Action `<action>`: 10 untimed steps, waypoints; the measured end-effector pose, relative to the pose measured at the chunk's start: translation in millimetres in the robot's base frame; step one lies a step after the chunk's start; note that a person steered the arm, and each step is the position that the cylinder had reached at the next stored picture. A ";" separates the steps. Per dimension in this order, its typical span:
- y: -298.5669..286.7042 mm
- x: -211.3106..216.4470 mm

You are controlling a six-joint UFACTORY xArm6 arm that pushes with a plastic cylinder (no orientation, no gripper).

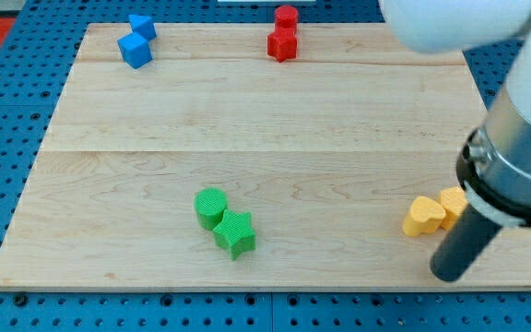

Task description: Move the yellow heart to the bottom center

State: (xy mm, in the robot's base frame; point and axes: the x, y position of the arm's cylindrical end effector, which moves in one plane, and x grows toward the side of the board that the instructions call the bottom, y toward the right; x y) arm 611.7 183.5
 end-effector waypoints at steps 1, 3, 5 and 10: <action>22.0 -8.9; -56.8 -38.2; 40.4 -54.1; -27.5 -62.4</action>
State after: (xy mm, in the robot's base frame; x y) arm 549.4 156.0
